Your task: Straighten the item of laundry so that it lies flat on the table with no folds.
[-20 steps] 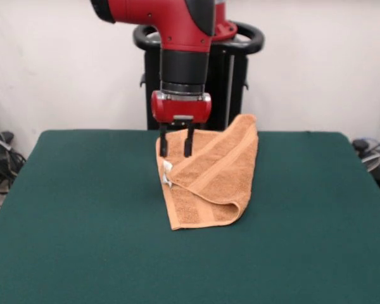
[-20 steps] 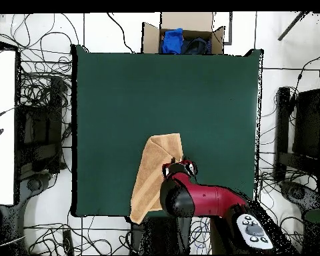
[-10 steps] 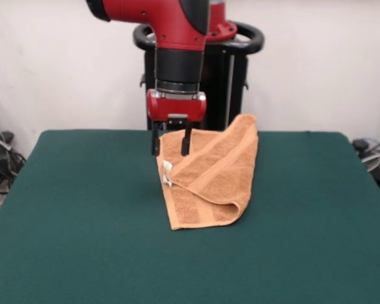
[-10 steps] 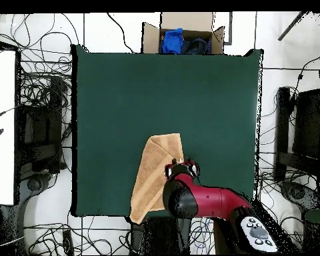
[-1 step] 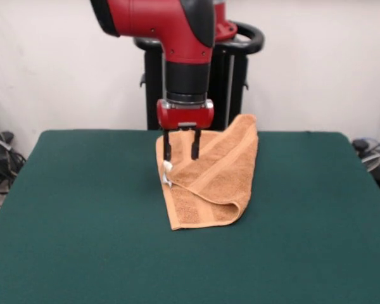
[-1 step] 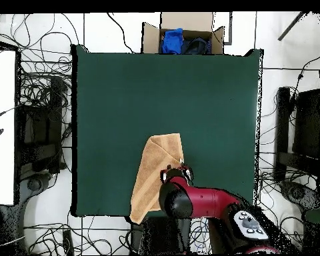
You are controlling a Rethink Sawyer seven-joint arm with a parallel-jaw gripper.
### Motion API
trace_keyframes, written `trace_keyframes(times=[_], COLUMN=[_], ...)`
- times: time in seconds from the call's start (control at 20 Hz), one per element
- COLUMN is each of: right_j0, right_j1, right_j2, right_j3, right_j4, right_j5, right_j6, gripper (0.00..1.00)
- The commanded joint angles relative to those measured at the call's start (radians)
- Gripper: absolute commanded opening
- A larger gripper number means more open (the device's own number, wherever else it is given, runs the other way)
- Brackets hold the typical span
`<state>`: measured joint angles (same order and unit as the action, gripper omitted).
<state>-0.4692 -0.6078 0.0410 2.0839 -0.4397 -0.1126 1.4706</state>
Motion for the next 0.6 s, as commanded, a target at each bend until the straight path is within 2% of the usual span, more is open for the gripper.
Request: trace_keyframes(times=[0.05,0.6], right_j0=[0.036,0.016], right_j1=[0.091,0.135], right_j2=[-0.024,-0.022], right_j3=[-0.053,-0.077], right_j4=[-0.013,-0.031], right_j5=[-0.018,-0.053], right_j6=[0.145,0.136], gripper=[1.00,1.00])
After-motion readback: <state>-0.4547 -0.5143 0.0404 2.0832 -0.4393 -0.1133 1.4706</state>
